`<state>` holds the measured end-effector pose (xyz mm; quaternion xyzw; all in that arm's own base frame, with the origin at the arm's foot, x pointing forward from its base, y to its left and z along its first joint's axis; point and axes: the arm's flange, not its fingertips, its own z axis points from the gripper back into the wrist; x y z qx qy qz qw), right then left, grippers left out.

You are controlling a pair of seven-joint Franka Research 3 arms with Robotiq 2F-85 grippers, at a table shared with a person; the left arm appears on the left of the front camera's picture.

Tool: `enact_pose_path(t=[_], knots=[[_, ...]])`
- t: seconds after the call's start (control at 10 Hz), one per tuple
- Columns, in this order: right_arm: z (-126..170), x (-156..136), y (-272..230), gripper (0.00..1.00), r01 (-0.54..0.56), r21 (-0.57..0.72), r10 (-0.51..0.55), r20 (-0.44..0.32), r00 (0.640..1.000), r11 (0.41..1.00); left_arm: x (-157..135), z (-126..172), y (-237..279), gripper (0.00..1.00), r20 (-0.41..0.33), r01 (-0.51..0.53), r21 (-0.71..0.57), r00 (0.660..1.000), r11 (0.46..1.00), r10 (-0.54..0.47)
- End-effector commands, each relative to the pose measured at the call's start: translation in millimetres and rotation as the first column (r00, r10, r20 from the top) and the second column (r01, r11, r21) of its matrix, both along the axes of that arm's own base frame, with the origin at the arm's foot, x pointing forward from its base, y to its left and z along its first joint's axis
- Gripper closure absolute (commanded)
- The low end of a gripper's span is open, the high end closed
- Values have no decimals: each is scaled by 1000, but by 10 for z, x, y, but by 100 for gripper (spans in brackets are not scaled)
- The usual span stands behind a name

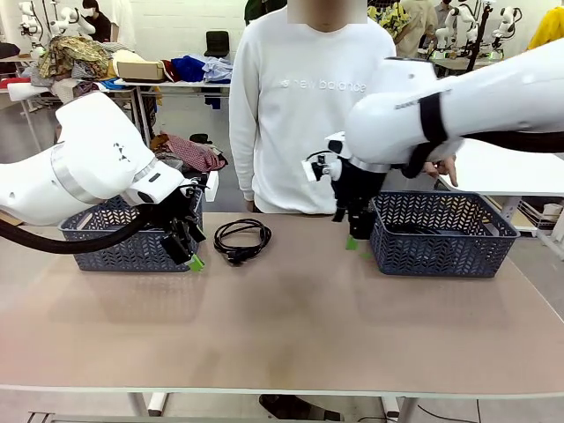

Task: Organize the cables according to human instructions.
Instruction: Pick up a bundle of cables and place it in the basket indicated by the human.

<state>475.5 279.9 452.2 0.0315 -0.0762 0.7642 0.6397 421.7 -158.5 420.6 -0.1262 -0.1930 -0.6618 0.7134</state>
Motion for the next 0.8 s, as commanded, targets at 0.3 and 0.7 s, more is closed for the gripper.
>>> enact_pose_path(t=[0.3, 0.7], knots=[[-72, 530, 589, 0, -267, -111, 265, -31, 964, 957, -3, 6, 16, 0, 0, -1, 1, 1000, 1000, 1], [-153, 525, 674, 0, -264, -109, 261, -40, 964, 958, -3, 6, 16, 0, 0, -1, 1, 1000, 1000, 1]])
